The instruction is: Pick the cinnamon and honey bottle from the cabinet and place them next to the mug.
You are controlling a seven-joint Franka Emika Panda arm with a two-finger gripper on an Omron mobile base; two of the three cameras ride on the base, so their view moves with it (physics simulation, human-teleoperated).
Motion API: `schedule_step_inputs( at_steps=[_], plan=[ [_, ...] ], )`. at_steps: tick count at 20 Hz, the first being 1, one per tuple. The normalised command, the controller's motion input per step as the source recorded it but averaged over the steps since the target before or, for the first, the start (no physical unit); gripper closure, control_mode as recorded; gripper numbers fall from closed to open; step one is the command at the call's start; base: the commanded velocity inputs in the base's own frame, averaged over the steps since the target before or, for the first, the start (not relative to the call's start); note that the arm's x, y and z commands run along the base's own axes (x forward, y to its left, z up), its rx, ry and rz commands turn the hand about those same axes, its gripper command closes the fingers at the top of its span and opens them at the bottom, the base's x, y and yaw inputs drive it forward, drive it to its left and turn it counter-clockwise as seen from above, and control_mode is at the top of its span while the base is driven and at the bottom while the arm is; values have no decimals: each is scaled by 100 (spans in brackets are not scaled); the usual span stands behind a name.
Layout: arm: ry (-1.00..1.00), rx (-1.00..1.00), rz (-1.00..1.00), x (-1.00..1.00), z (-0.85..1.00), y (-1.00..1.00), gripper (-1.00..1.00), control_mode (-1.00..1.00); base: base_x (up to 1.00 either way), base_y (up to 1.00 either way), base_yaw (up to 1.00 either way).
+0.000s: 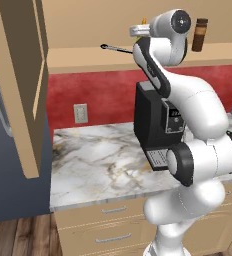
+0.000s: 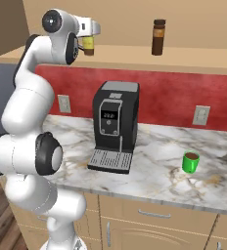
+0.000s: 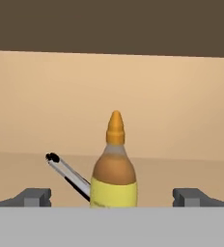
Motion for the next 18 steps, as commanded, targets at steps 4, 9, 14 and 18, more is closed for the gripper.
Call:
schedule_step_inputs(
  at_steps=[4, 9, 14, 18],
  plan=[
    [0, 0, 0, 23, 0, 0, -100, -100, 0, 0, 0],
    [0, 0, 0, 38, 0, 0, -100, -100, 0, 0, 0],
    [0, 0, 0, 39, 0, 0, -100, -100, 0, 0, 0],
    [0, 0, 0, 8, 0, 0, -100, -100, 0, 0, 0]
  ],
)
